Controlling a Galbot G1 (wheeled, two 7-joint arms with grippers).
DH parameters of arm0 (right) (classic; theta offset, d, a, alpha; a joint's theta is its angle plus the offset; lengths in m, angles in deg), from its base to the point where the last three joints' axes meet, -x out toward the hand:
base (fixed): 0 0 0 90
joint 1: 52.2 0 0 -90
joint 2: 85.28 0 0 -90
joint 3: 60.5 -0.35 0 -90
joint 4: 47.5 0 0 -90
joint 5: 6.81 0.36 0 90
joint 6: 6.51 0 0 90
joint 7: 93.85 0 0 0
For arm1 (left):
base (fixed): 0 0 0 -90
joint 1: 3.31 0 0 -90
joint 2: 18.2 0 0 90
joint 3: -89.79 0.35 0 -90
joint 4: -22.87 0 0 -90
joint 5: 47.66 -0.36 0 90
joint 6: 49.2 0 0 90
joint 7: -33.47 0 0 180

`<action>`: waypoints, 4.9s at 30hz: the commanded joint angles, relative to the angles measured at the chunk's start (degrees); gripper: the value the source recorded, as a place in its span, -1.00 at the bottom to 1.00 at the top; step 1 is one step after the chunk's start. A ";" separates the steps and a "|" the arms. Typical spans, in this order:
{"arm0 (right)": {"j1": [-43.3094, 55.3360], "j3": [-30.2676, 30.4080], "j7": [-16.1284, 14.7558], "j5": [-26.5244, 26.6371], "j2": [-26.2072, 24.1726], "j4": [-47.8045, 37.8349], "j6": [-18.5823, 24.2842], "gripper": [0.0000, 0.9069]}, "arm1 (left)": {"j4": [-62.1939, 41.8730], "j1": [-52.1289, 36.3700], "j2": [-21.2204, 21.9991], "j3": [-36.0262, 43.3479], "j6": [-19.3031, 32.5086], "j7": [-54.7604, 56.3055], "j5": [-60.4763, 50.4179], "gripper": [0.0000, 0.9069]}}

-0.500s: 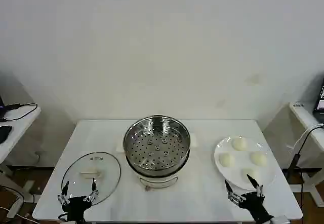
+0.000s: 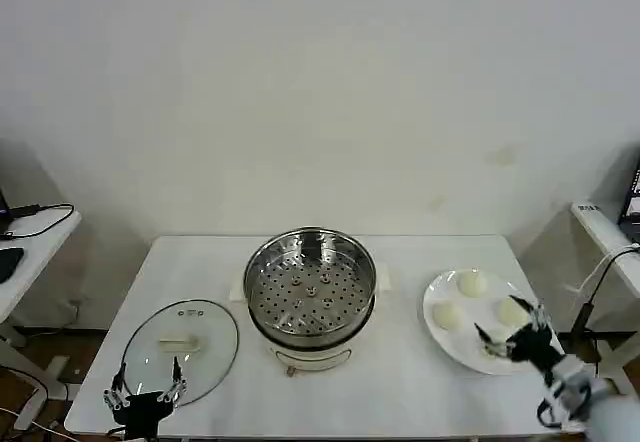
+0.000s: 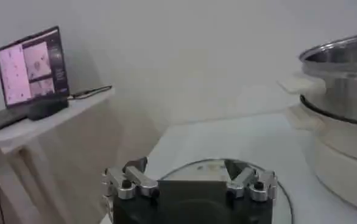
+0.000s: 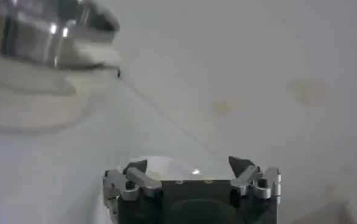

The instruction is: Take steamed baozi put them in steamer then cover it.

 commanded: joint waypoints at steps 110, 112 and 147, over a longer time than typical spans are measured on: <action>98.35 92.11 -32.60 -7.34 -6.25 -45.54 10.42 0.07 | -1.09 0.07 2.27 1.75 2.09 1.15 -1.71 1.00; 102.30 94.63 -32.88 -5.52 -6.74 -44.13 10.55 0.07 | -0.94 0.24 1.85 1.53 1.99 1.18 -0.98 1.00; 118.24 114.05 -27.98 10.61 24.19 -39.06 16.53 0.07 | 8.85 3.75 -1.54 -4.45 5.84 -5.92 21.14 1.00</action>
